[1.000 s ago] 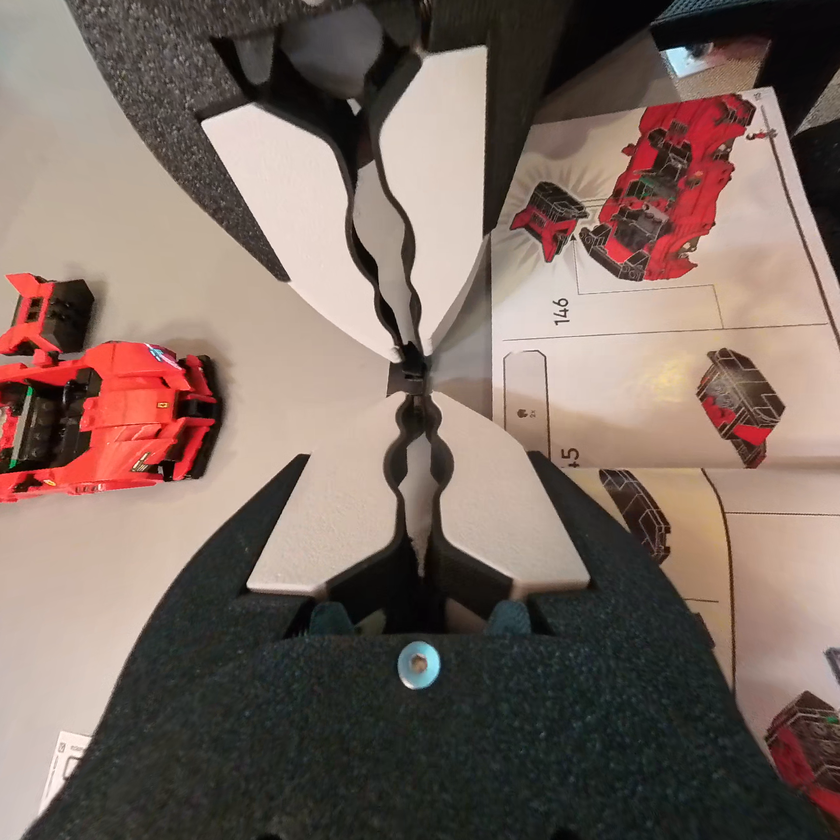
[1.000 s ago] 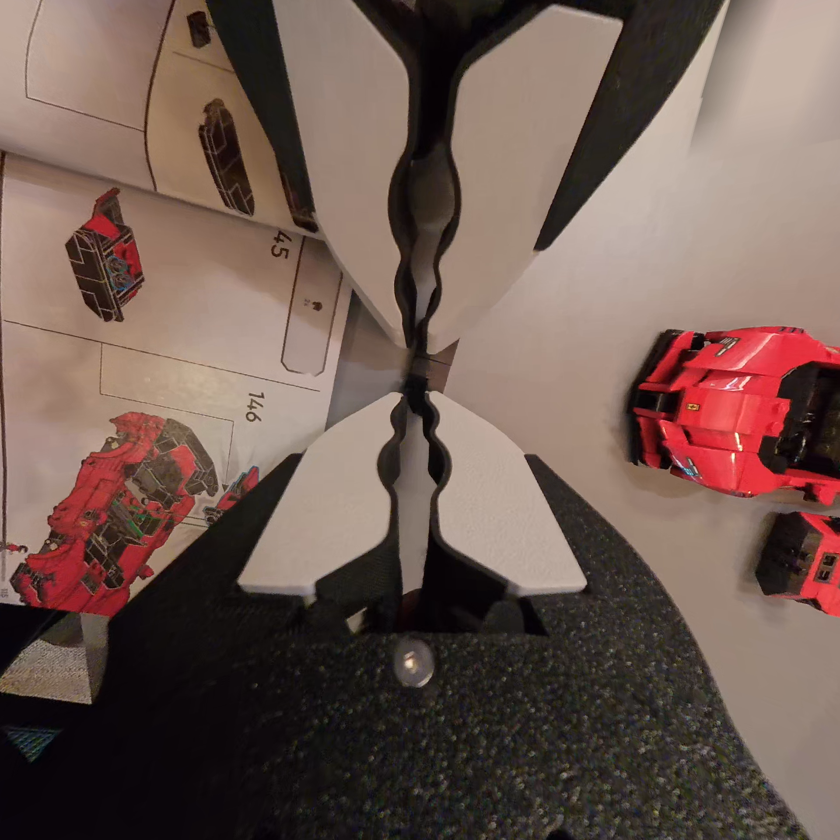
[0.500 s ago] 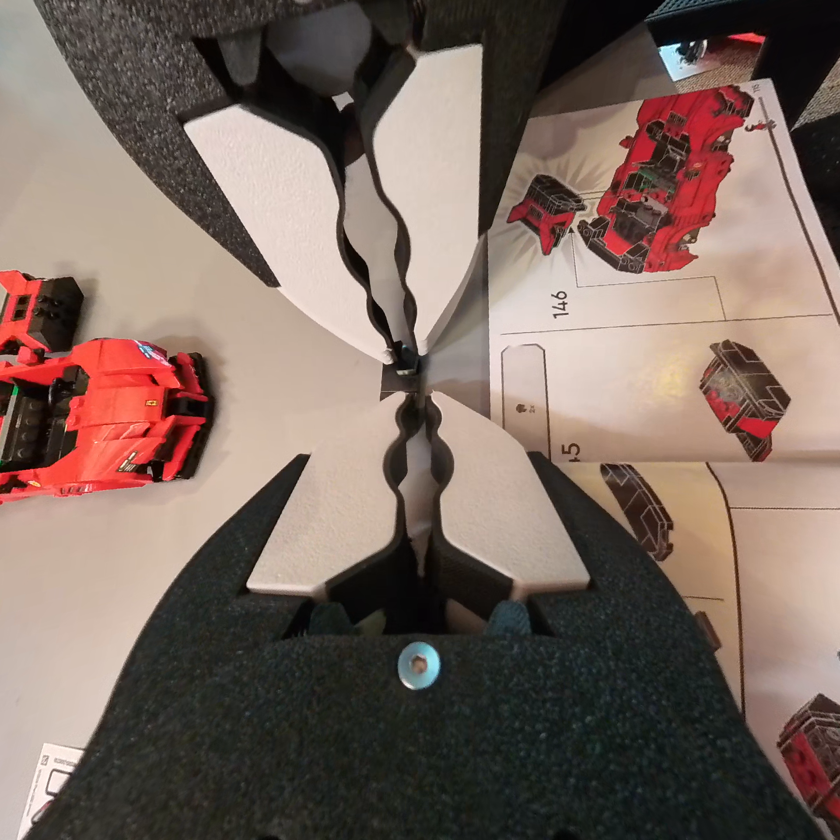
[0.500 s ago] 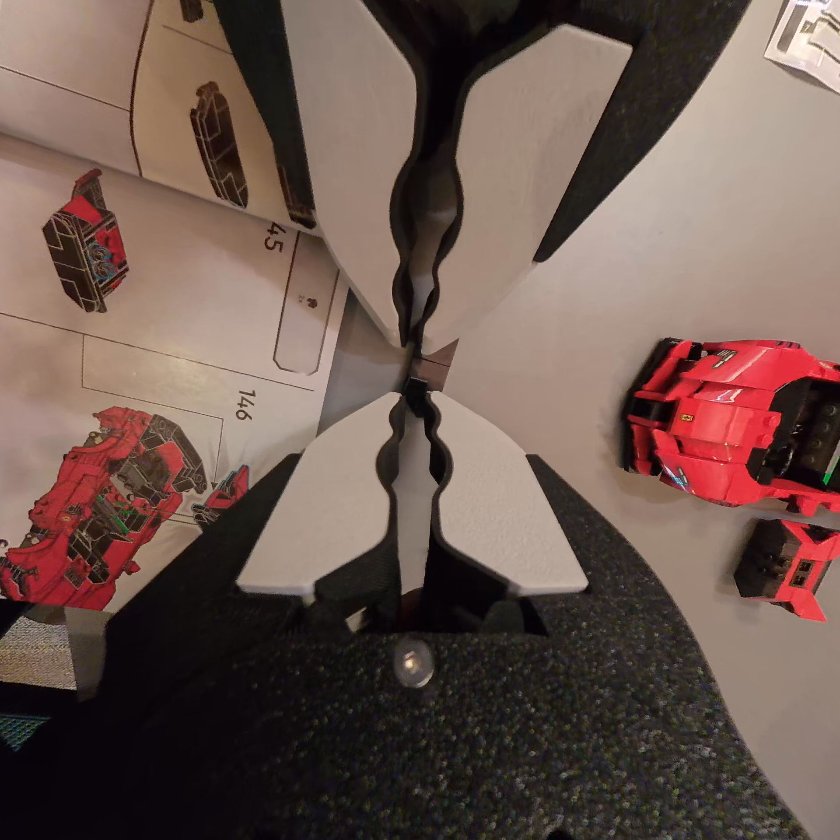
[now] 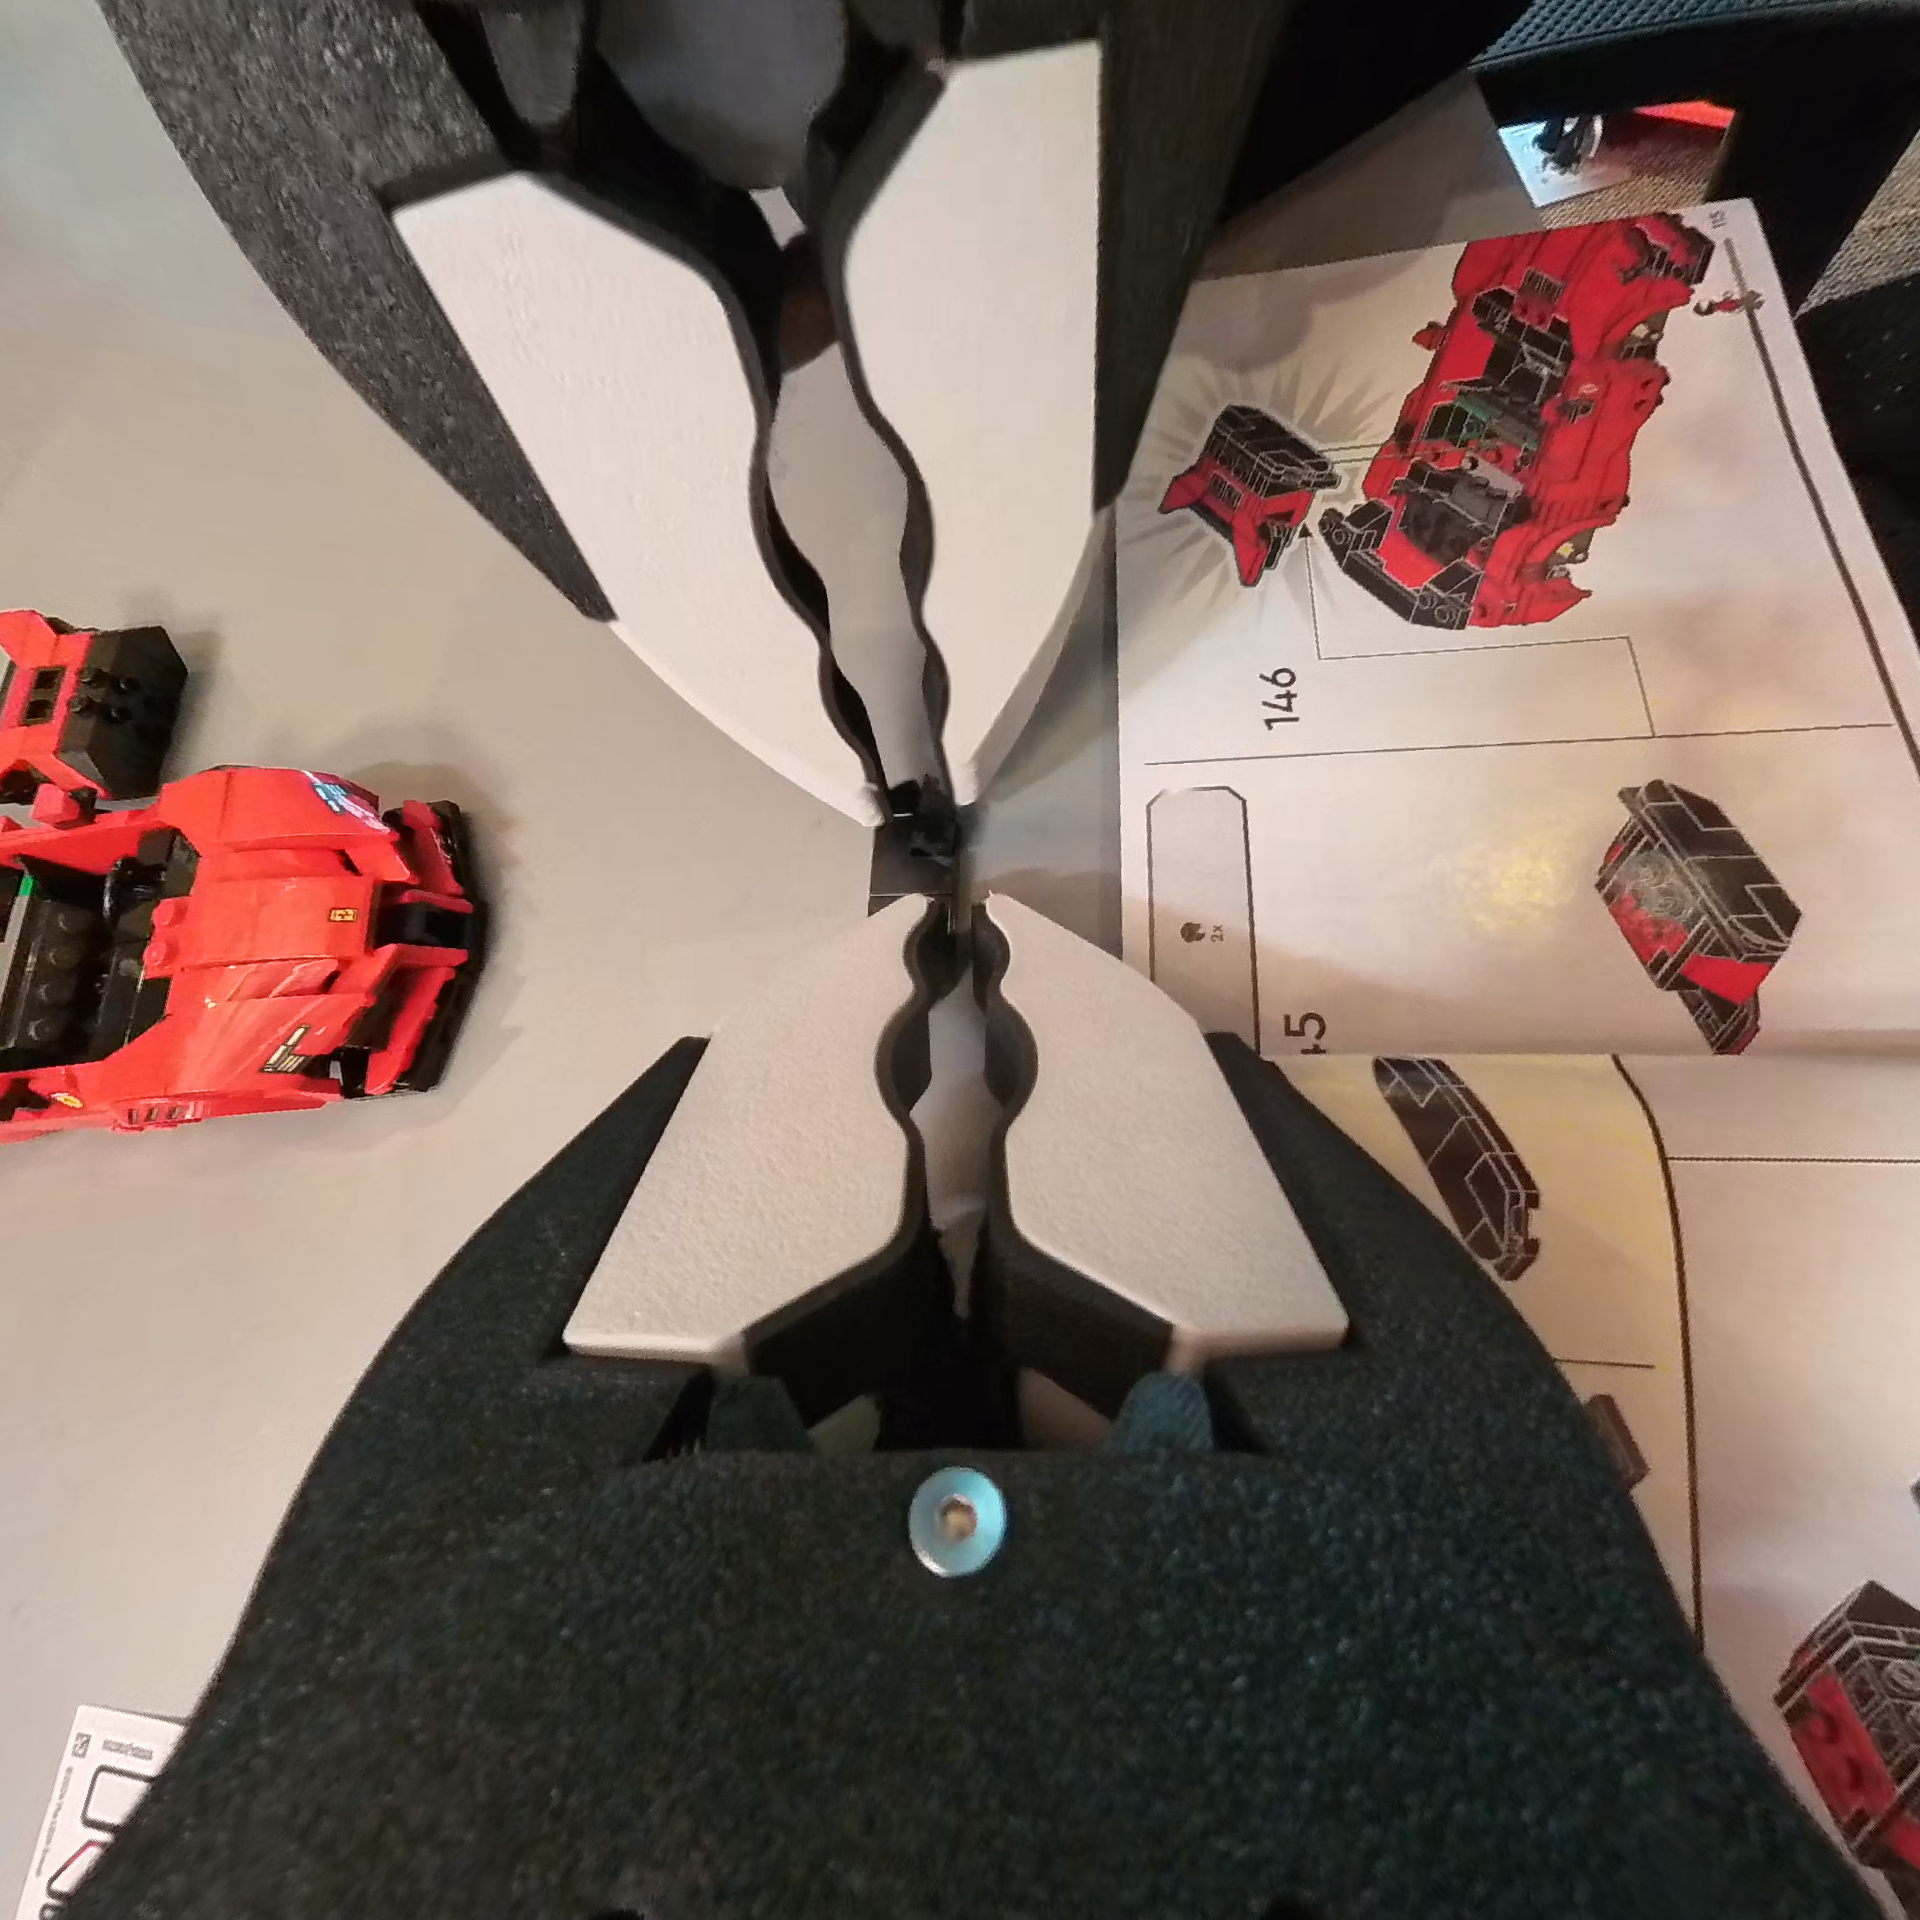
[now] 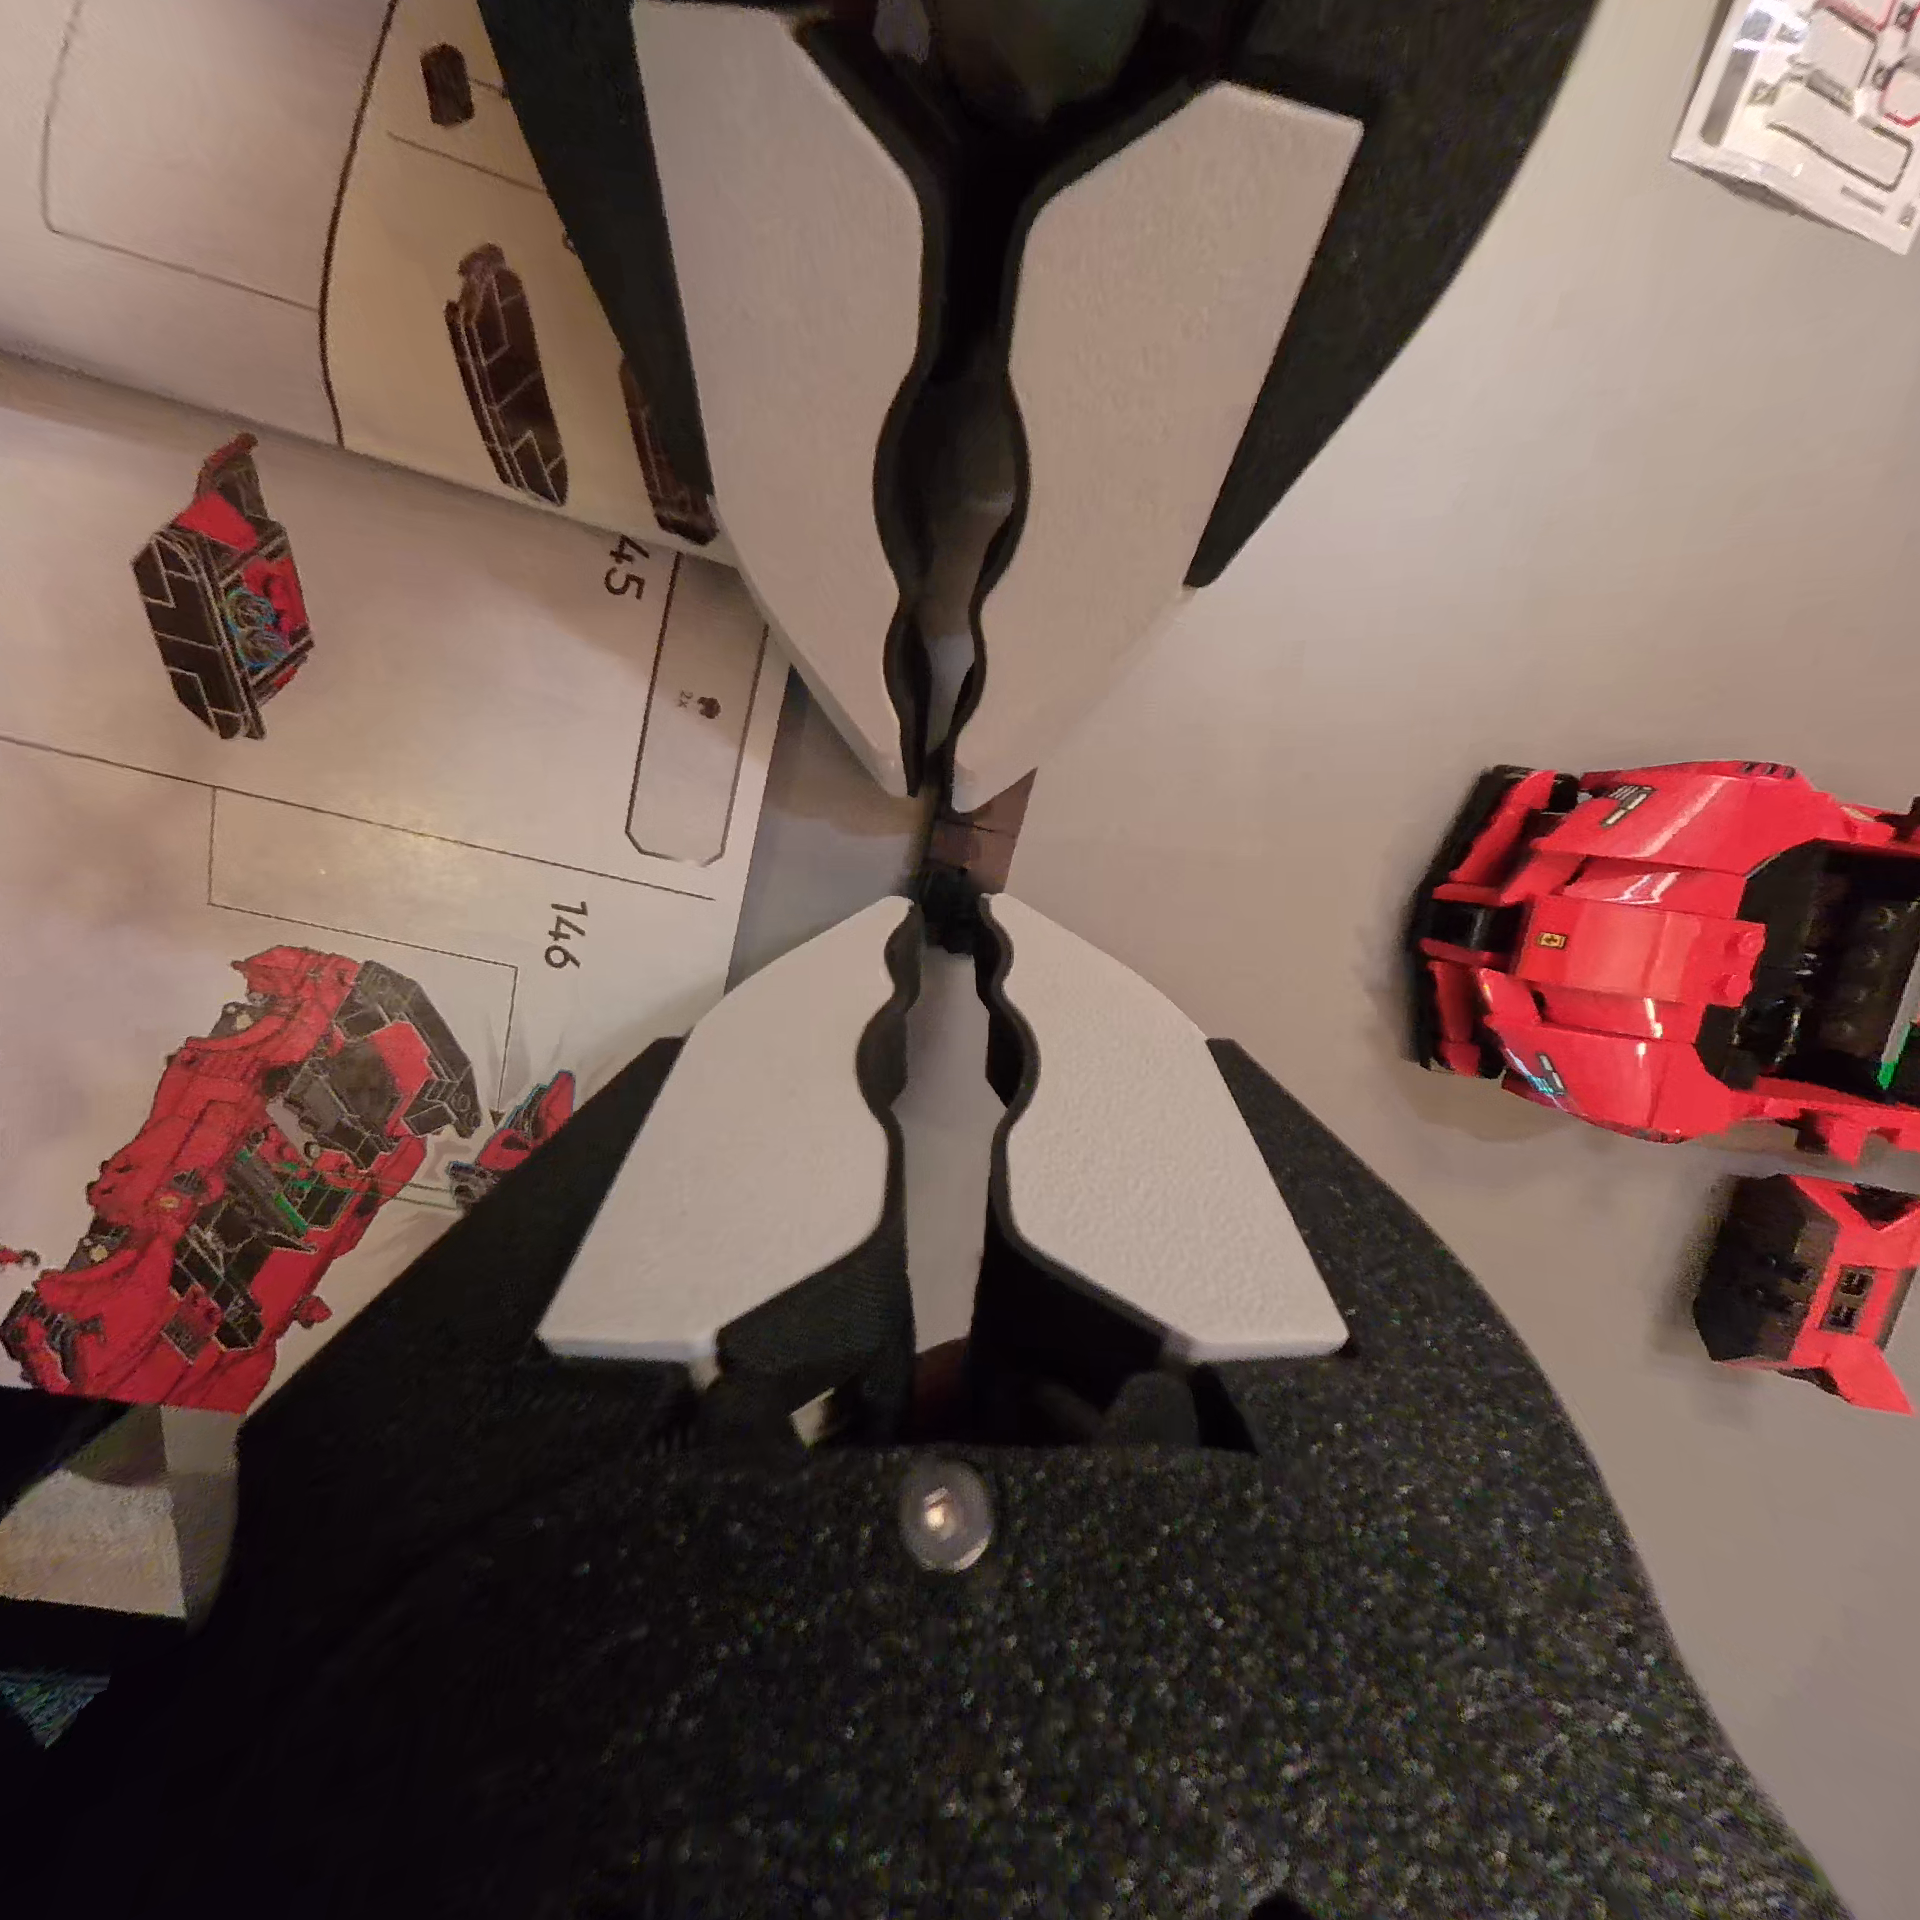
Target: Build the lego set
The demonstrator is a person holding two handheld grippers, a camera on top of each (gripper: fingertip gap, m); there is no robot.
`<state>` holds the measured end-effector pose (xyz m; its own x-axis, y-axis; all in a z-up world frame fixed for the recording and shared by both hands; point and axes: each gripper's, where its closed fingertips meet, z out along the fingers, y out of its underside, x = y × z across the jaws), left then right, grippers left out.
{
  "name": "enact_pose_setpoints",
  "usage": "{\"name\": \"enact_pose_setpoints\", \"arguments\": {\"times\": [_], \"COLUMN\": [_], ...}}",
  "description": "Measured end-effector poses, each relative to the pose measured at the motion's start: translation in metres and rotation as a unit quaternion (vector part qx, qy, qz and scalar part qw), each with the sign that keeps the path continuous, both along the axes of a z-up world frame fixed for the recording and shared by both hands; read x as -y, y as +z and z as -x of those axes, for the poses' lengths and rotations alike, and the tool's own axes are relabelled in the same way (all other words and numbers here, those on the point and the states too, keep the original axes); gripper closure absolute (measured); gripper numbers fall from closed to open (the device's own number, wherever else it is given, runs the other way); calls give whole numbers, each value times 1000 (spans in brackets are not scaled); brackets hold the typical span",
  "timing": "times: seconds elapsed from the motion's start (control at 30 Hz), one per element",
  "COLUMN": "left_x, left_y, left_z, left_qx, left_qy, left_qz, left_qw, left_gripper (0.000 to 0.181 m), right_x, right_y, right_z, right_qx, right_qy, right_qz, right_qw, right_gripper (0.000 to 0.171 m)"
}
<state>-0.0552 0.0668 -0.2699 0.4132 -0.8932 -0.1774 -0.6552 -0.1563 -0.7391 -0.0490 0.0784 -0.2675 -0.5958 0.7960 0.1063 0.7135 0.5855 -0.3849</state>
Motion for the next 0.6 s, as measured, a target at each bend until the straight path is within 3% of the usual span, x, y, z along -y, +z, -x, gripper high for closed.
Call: {"name": "enact_pose_setpoints", "arguments": {"times": [0.1,0.33,0.47,0.6], "left_x": [0,0,0,0], "left_y": [0,0,0,0], "left_z": [0,0,0,0], "left_qx": [2,4,4,5], "left_qy": [0,0,0,0], "left_qz": [2,3,2,2], "left_qw": [1000,1000,1000,1000], "left_gripper": [176,176,176,176], "right_x": [3,2,8,12], "right_y": [4,-1,0,-9], "right_z": [2,-3,-14,-15], "right_qx": [-14,-2,23,30], "right_qy": [-11,-11,-22,-35], "right_qz": [31,29,48,44], "right_qw": [999,1000,998,998], "right_gripper": [171,171,160,160]}}
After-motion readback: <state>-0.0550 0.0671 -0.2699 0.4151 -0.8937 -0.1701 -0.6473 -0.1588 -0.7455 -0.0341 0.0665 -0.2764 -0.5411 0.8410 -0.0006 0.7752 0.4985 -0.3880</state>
